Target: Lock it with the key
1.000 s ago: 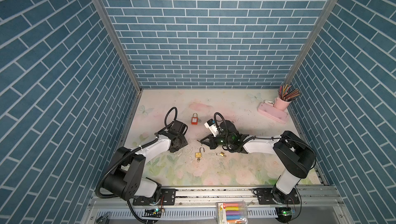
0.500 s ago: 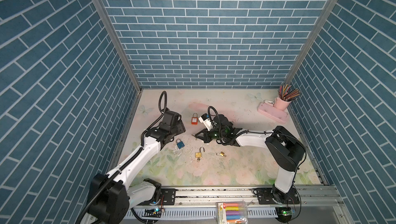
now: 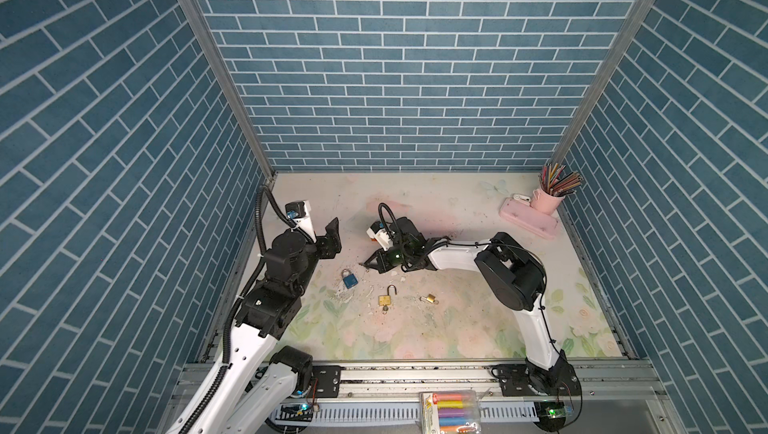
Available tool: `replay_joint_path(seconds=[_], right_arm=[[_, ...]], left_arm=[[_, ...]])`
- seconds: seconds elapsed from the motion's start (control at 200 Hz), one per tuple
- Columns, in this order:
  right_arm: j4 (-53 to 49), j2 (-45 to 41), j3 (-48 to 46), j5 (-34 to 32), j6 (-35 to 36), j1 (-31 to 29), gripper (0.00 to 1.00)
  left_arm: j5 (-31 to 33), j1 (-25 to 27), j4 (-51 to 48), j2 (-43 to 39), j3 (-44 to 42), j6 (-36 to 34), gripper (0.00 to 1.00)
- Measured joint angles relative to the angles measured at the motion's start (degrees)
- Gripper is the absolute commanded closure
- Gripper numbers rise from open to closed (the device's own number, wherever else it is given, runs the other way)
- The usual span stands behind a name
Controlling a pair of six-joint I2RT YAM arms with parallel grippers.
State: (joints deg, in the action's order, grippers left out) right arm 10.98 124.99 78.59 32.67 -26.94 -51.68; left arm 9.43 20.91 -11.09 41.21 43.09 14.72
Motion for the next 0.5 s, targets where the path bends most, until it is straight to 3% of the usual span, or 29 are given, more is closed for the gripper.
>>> replay_joint_path(seconds=[0.495], right_arm=[[-4.39,5.79,7.13,2.95,0.48,-0.83,1.00]], left_arm=[[-3.34,0.00,0.74,0.63,-1.95,-1.95,0.23]])
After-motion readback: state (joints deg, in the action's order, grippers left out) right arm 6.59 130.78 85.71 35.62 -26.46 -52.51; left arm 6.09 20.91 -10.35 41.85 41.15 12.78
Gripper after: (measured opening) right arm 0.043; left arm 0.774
